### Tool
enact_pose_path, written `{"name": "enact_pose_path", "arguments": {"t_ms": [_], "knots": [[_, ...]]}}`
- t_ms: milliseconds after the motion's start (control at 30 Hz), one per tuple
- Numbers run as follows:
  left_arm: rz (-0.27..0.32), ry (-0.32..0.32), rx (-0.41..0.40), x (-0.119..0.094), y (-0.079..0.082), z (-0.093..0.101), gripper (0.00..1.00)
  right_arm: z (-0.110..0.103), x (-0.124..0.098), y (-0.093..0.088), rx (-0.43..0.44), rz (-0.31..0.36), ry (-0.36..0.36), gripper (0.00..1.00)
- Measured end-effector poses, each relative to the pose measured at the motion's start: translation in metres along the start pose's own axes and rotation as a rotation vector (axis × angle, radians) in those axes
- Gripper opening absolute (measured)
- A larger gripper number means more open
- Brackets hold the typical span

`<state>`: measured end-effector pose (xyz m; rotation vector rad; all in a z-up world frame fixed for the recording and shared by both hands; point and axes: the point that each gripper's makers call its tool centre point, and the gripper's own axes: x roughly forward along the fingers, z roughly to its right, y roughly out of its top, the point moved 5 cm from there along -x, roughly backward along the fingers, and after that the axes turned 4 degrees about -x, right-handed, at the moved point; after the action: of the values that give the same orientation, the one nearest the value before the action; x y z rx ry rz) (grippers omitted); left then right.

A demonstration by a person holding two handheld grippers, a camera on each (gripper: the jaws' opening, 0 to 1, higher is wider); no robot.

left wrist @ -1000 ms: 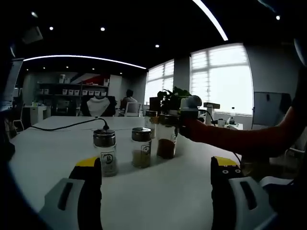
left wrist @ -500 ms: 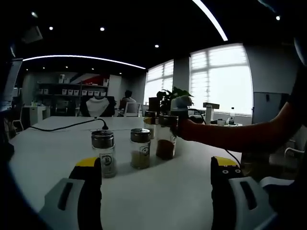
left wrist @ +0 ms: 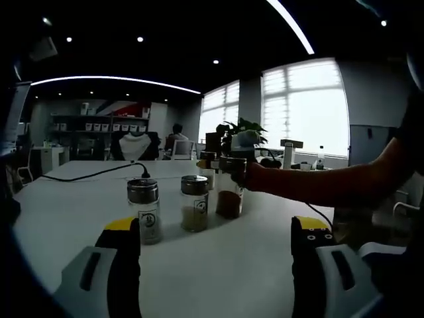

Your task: Rotate the seasoning bottle until the label or dispensing opening points toward the visible target arrow and the bottle remains upright within the marked orientation range

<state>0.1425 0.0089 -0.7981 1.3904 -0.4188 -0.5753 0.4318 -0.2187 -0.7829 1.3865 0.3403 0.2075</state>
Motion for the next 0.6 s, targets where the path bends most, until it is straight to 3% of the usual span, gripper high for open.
{"name": "enact_pose_path", "arguments": {"t_ms": [600], "knots": [[-0.003, -0.006, -0.001, 0.002, -0.001, 0.001, 0.99, 0.005, -0.012, 0.002, 0.022, 0.019, 0.060, 0.38]]}}
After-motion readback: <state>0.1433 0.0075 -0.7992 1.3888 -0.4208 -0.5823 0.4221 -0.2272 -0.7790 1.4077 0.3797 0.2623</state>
